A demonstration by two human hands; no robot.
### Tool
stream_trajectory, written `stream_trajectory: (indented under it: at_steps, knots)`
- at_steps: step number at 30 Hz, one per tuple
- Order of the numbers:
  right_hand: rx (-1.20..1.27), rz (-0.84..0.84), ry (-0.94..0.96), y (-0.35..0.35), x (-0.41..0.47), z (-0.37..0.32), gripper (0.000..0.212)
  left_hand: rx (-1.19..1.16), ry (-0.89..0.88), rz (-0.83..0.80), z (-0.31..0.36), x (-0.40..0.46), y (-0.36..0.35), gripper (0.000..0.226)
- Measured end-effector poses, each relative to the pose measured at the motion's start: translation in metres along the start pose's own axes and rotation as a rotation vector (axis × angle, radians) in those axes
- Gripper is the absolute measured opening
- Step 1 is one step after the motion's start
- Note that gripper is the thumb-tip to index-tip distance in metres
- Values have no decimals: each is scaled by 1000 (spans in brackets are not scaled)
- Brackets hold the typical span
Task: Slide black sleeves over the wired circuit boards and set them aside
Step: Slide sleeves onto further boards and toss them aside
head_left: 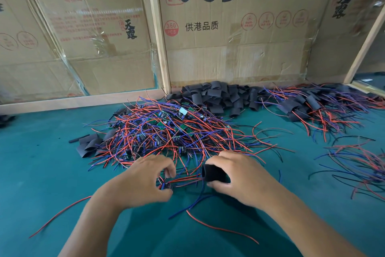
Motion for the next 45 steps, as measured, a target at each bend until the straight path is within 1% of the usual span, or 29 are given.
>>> stream_trajectory:
  at_steps: [3, 5, 8, 10, 12, 14, 16, 21, 24, 29, 33, 37, 41, 45]
  knots:
    - [-17, -17, 9, -5, 0, -3, 40, -85, 80, -58, -11, -3, -1, 19]
    - [-24, -38, 10, -8, 0, -4, 42, -56, 75, -60, -9, -1, 0, 16]
    - [-19, -31, 10, -7, 1, -4, 43, 35, -8, 59, 3, 3, 8, 17]
    - [20, -4, -6, -3, 2, -2, 41, 56, -96, 145, 18, 4, 13, 18]
    - [35, 31, -7, 4, 2, 0, 37, 53, -152, 173, 31, 7, 10, 22]
    - [32, 71, 3, 11, 1, 0, 33, 25, -158, 161, 37, 9, 4, 31]
    - [44, 95, 17, 18, -1, 0, 34, -20, -175, 174, 42, 9, 3, 34]
    - [174, 109, 48, 22, -2, -2, 44, -223, -253, 310, 56, 4, 18, 20]
    - [227, 109, 50, 22, -1, -5, 42, -264, -282, 305, 62, 6, 12, 18]
    - [249, 124, 24, 25, 0, 1, 38, -341, -257, 303, 55, 6, 12, 20]
    - [246, 141, 21, 32, 0, 5, 36, -383, -219, 359, 52, 6, 16, 20]
    - [268, 146, 55, 35, -2, -1, 31, -357, -284, 365, 63, 5, 17, 16]
    - [267, 149, 66, 36, -1, -2, 33, -364, -294, 365, 65, 4, 19, 14]
    - [230, 144, 63, 35, -2, 0, 41, -375, -280, 316, 65, 7, 15, 15]
Point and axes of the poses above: each hand's wrist, its own x-axis towards the middle knuckle, its own y-axis out of the back of the hand, z = x × y, the point moved 10 cm from there along x, towards the middle knuckle, and after that the axes turned 14 degrees about -x, right-handed, at the moved point
